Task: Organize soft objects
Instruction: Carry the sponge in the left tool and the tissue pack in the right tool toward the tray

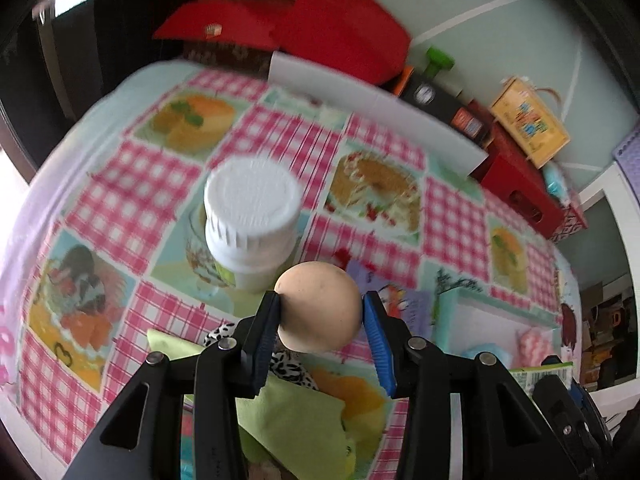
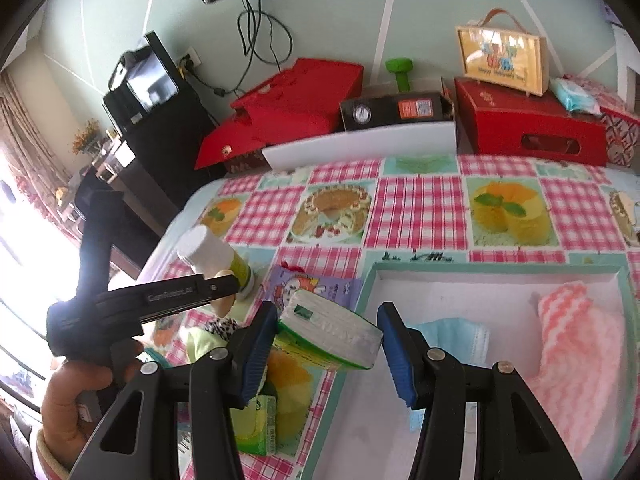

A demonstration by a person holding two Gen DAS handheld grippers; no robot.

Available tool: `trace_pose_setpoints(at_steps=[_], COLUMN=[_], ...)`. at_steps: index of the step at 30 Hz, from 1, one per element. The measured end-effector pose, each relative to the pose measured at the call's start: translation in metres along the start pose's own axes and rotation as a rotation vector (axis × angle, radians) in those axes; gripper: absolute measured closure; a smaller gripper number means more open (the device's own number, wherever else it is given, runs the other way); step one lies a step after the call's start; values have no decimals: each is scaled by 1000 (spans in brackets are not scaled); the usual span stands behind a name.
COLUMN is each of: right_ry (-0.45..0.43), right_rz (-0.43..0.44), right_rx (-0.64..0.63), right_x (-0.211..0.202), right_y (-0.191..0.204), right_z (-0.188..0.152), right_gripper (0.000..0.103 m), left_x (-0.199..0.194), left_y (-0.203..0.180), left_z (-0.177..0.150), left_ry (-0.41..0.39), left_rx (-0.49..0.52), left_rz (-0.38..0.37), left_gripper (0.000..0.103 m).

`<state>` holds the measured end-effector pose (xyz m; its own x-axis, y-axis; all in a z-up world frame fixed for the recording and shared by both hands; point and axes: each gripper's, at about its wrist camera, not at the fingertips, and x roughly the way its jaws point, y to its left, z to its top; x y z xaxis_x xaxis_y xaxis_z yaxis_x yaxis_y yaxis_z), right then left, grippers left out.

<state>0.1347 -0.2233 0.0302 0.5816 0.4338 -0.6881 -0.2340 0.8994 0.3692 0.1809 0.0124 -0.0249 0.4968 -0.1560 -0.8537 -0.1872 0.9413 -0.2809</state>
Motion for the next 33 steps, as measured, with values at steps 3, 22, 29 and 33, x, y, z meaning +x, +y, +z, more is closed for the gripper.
trace_pose_setpoints(at_steps=[3,22,29,33], right_ry=[-40,-179,-128,-65], right_rz=[-11,-378,-461,-486], right_rx=[-1,199,282,300], right_x=[-15,-107,-114,-103], right_y=[-2,-106,-139,-148], right_z=[4,1,-9,-16], right_gripper=[48,48,48,48], left_x=[-21,-33,-16,-1], left_y=[-10,-99,-128,-138], left_z=[0,-27,-44,-54], left_ry=[-54,-52,17,60], left_rx=[26,258,334,363], left_rz=[-21,-110,-126,-116], left_gripper=[59,59,59,59])
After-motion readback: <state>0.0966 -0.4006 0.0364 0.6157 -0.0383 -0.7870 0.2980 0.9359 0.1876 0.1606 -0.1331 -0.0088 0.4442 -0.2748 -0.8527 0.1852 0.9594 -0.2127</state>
